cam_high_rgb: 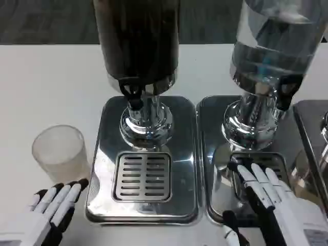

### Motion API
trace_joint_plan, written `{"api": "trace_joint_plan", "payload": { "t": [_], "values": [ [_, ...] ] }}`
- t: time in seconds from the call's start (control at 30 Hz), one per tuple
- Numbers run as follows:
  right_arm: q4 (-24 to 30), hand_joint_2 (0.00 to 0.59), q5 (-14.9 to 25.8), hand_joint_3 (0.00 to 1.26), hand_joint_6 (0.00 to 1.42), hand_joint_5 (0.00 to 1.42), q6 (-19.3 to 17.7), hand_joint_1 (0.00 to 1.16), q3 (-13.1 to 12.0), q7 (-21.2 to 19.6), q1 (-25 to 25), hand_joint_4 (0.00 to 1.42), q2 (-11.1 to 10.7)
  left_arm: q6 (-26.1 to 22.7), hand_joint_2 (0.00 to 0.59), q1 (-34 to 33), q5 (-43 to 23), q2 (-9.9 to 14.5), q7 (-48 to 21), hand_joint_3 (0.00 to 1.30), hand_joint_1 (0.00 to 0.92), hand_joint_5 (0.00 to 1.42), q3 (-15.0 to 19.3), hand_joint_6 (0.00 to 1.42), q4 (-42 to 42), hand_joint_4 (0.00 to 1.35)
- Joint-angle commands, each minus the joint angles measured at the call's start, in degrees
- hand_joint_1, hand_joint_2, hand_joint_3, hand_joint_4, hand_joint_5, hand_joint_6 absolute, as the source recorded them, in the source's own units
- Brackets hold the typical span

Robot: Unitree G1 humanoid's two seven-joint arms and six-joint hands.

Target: Grasp the cup under the faucet to collect the drink, then remove the cup.

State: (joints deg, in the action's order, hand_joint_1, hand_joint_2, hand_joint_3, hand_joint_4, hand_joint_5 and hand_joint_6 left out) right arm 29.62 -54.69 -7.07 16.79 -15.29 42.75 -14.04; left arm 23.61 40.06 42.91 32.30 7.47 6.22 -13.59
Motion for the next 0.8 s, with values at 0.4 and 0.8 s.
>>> {"api": "trace_joint_plan", "payload": {
  "t": [0.4,0.8],
  "values": [
    [0.4,0.508,1.0,0.12,0.08,0.03,-0.3,0.45,-0.5,0.4,0.5,0.04,-0.4,1.6,0.093,1.2,1.1,0.1,2.7,0.00,0.000,0.00,0.9,0.00,-0.1,0.00],
    [0.6,0.508,1.2,0.12,0.08,0.03,-0.4,0.45,-0.5,0.8,0.9,0.04,-0.5,9.9,0.079,0.3,-2.0,0.1,9.1,0.00,0.000,0.00,3.2,0.00,4.8,0.00]
  ]
}}
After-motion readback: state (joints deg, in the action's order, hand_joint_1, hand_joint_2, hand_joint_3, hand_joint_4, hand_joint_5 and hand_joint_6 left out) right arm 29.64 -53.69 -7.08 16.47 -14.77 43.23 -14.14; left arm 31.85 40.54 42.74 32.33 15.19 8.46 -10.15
